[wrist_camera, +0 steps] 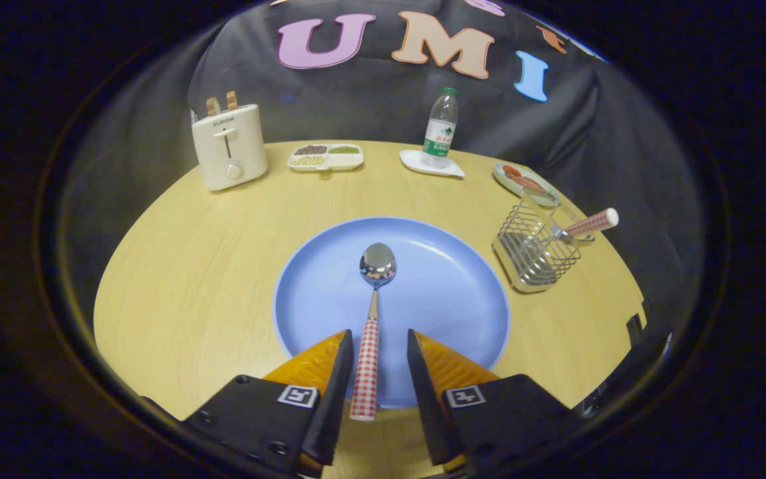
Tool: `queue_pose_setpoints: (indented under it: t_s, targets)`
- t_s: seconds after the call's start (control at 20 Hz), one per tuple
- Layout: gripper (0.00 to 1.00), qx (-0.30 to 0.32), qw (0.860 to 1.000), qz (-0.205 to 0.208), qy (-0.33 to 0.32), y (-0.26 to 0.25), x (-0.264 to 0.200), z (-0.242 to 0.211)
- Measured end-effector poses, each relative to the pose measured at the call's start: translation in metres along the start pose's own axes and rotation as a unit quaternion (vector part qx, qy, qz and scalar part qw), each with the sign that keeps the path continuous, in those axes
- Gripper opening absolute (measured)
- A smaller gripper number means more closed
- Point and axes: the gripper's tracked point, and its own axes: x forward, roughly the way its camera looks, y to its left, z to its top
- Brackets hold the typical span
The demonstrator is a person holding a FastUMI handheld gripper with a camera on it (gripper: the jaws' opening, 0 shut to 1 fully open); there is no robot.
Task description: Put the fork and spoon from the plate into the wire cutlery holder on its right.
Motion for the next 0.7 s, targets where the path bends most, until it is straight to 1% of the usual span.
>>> queue_pose_setpoints:
  t_s: [0.05, 0.15, 0.2, 0.25, 0.4, 0.55, 0.7]
  targets:
    - [0.52, 0.004, 1.000, 0.006, 0.004, 0.001, 0.000, -0.003]
    - [0.38, 0.018, 1.000, 0.006, -0.002, -0.002, 0.002, -0.001]
    - [0.31, 0.026, 1.000, 0.017, 0.000, 0.003, 0.002, 0.005]
    - [0.16, 0.030, 0.999, 0.014, -0.005, 0.004, 0.004, 0.001]
    - [0.14, 0.022, 1.000, 0.015, 0.000, 0.008, 0.004, 0.002]
    - [0.10, -0.005, 1.000, 0.009, 0.004, 0.010, -0.001, 0.004]
    - [0.10, -0.036, 0.999, -0.002, -0.003, 0.009, -0.012, 0.017]
